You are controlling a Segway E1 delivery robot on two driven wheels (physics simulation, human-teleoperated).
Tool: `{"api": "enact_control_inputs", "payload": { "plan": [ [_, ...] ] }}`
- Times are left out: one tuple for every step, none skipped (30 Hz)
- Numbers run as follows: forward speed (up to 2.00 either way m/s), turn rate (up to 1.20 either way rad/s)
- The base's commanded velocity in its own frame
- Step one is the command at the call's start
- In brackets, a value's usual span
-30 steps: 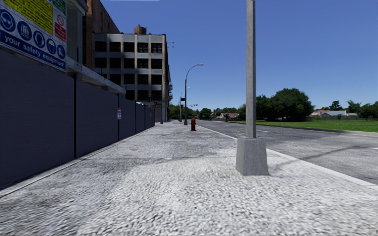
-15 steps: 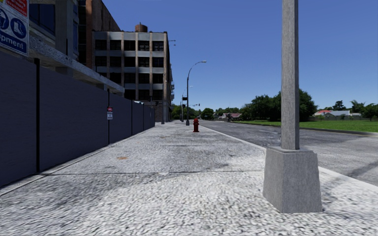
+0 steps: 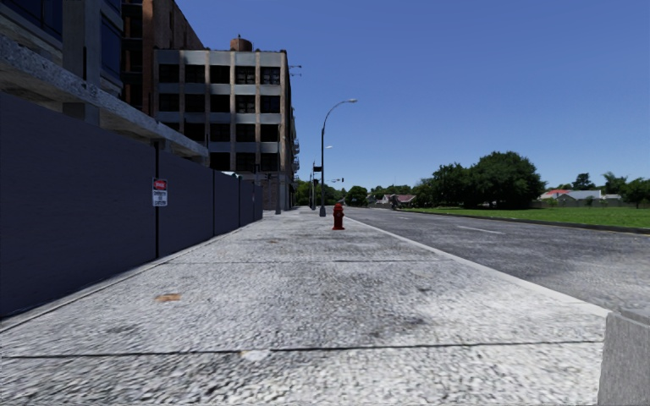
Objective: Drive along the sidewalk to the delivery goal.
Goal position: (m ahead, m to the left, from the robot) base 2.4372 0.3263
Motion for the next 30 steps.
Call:
{"api": "enact_control_inputs", "payload": {
  "plan": [
    [2.00, 0.24],
    [2.00, 0.24],
    [2.00, 0.26],
    [2.00, 0.27],
    [2.00, 0.27],
    [2.00, 0.18],
    [2.00, 0.08],
    [2.00, 0.01],
    [2.00, 0.00],
    [2.00, 0.00],
    [2.00, 0.00],
    [2.00, 0.00],
    [2.00, 0.00],
    [2.00, 0.00],
    [2.00, 0.00],
    [2.00, 0.00],
    [2.00, 0.00],
    [2.00, 0.00],
    [2.00, 0.00],
    [2.00, 0.08],
    [1.96, 0.11],
    [1.87, 0.15],
    [1.73, 0.18],
    [1.73, 0.18],
    [1.64, 0.18],
    [1.60, 0.19],
    [1.57, 0.19],
    [1.55, 0.19],
    [1.52, 0.19],
    [1.50, 0.19]
  ]
}}
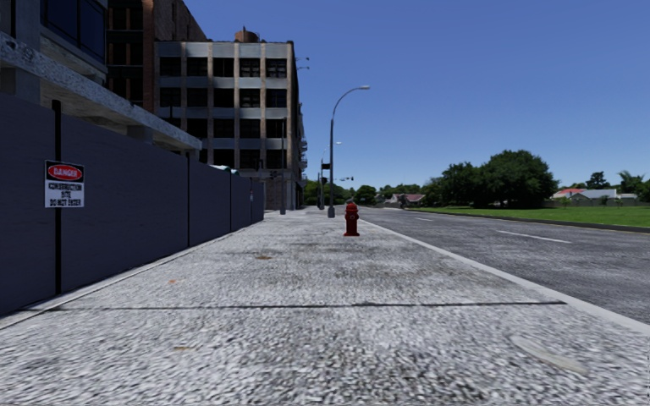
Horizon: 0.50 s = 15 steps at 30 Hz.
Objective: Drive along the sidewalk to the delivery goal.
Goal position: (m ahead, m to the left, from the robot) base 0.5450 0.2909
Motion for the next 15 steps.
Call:
{"api": "enact_control_inputs", "payload": {
  "plan": [
    [1.50, 0.19],
    [1.44, 0.21],
    [1.37, 0.22],
    [1.33, 0.23],
    [1.32, 0.23],
    [1.27, 0.23],
    [1.23, 0.23],
    [1.23, 0.23],
    [1.19, 0.23],
    [1.17, 0.23],
    [1.16, 0.23],
    [1.15, 0.23],
    [1.04, 0.19],
    [0.79, 0.00],
    [0.00, 0.00]
  ]
}}
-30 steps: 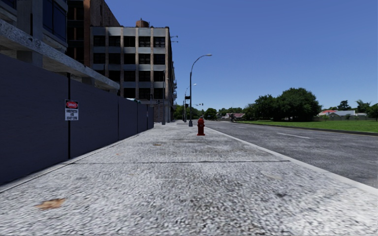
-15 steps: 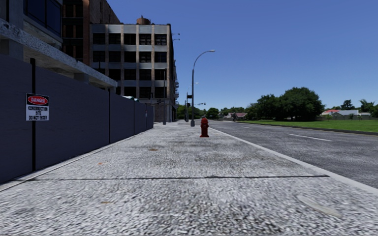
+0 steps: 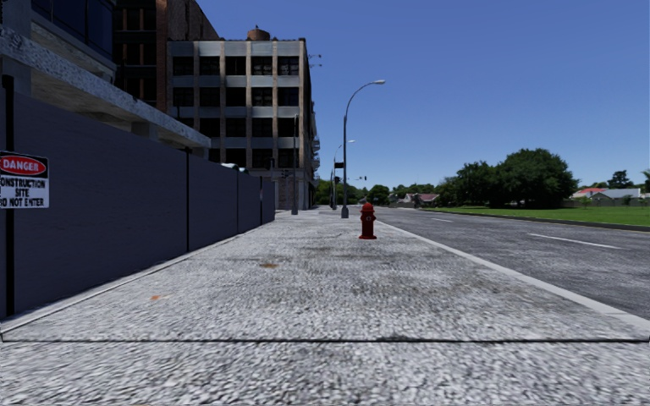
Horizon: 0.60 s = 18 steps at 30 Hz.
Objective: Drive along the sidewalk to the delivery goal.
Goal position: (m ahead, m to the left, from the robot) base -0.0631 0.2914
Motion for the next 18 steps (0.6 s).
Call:
{"api": "enact_control_inputs", "payload": {
  "plan": [
    [0.00, 0.00],
    [0.00, 0.00],
    [0.00, 0.00],
    [0.00, 0.00],
    [0.00, 0.00],
    [0.00, 0.00],
    [0.00, 0.00],
    [0.00, 0.00],
    [0.00, 0.00],
    [0.00, 0.00],
    [0.00, 0.00],
    [0.00, 0.00],
    [0.00, 0.00],
    [0.00, 0.00],
    [0.00, 0.00],
    [0.00, 0.00],
    [0.00, 0.00],
    [0.00, 0.00]
  ]
}}
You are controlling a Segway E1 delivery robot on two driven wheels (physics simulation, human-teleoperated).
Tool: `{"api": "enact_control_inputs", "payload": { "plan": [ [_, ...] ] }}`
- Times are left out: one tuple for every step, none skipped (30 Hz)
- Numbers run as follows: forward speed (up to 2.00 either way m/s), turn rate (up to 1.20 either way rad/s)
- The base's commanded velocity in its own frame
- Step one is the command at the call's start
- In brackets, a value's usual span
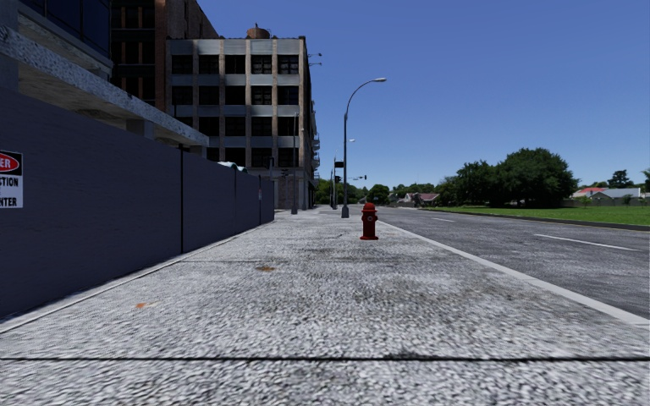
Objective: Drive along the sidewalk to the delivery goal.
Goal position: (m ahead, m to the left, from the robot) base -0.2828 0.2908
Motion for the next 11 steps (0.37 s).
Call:
{"api": "enact_control_inputs", "payload": {
  "plan": [
    [0.00, 0.00],
    [0.00, 0.00],
    [0.00, 0.00],
    [0.00, 0.00],
    [0.00, 0.00],
    [0.00, 0.00],
    [0.00, 0.00],
    [0.00, 0.00],
    [0.00, 0.00],
    [0.00, 0.00],
    [0.00, 0.00]
  ]
}}
